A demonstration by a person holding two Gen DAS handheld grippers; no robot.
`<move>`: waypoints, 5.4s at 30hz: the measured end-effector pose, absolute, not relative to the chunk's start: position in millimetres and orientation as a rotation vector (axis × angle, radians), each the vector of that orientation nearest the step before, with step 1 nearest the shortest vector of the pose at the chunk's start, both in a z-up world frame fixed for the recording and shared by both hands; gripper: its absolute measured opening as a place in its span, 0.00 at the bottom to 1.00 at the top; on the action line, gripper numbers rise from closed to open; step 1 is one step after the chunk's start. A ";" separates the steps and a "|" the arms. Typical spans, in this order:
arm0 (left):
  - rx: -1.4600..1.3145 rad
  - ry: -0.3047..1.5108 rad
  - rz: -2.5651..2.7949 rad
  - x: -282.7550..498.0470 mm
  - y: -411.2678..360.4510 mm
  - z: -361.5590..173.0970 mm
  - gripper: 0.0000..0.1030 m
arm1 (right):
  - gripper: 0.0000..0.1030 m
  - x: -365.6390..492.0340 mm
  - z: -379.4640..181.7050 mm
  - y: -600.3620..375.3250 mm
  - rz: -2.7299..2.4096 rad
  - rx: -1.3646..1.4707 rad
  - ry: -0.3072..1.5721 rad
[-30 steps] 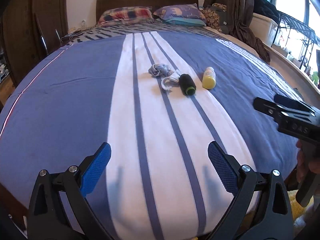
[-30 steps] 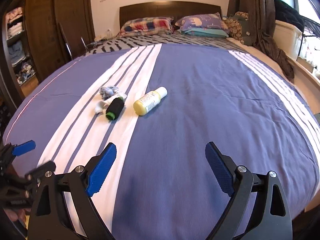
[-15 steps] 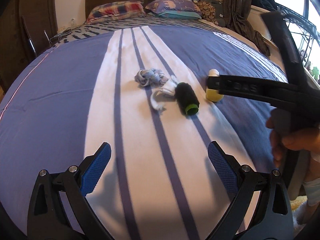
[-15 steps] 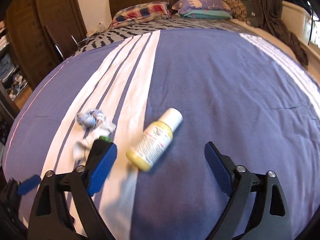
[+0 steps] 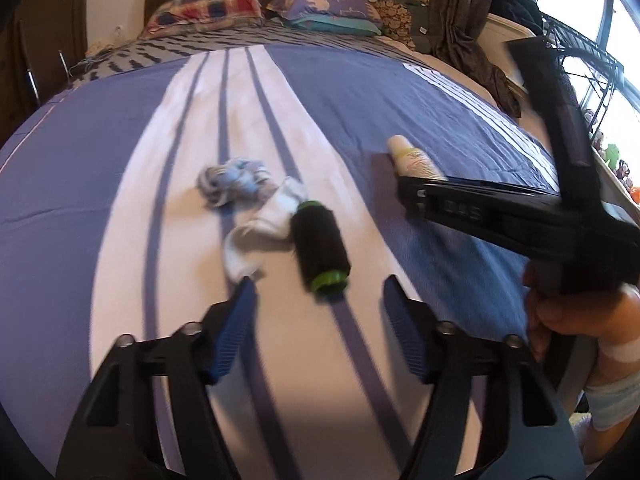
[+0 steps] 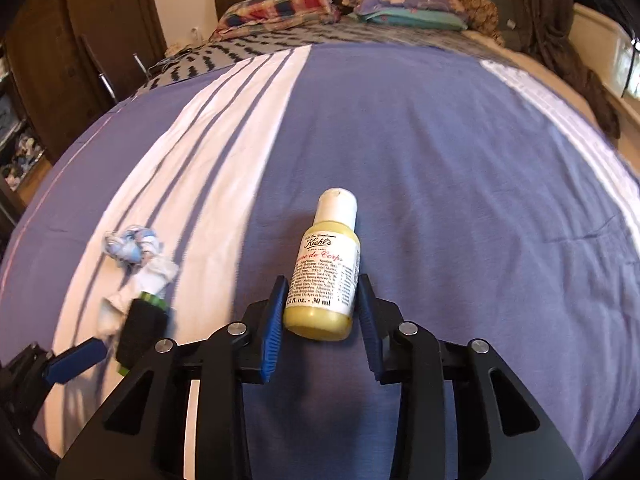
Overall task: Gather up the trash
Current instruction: 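Grasp the yellow bottle with the right tool while the left tool grasps the black thread spool, then carry the yellow bottle and black spool in both tools down to the bin, then open both tools over the bin to drop bottle and spool, then move both open tools back up toward the cloth strip and rope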
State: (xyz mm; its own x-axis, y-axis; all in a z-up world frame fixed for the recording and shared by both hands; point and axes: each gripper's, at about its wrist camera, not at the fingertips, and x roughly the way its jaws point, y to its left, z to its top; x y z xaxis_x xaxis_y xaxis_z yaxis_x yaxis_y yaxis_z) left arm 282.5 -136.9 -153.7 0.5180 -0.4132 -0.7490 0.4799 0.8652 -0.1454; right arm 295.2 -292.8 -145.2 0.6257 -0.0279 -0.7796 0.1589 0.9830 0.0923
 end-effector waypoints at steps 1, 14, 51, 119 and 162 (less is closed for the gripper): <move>0.082 0.884 -0.535 287.3 -141.0 -155.7 0.53 | 0.34 292.4 -143.8 -296.4 -0.107 0.163 0.881; 0.069 0.902 -0.527 298.6 -146.7 -155.0 0.24 | 0.33 240.7 -133.8 -297.5 -0.078 0.127 0.833; 0.125 0.768 -0.552 19.3 -85.0 -136.3 0.24 | 0.31 -31.0 -121.4 -247.8 -0.058 0.096 0.781; 0.110 1.185 -0.466 -4.5 -53.4 -321.4 0.86 | 0.87 -35.4 -280.9 -233.9 -0.057 0.192 1.022; 0.094 0.754 -0.356 177.5 -28.8 -120.7 0.92 | 0.89 135.0 -96.5 -244.6 -0.076 0.076 0.678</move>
State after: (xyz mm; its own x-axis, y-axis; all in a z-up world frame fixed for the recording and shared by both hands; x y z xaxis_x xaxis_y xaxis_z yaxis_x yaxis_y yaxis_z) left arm 177.5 -28.8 -120.7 0.6723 -0.2826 -0.6842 0.3493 0.9360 -0.0434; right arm 135.0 -244.6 -96.5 0.7762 -0.0453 -0.6289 0.0951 0.9944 0.0458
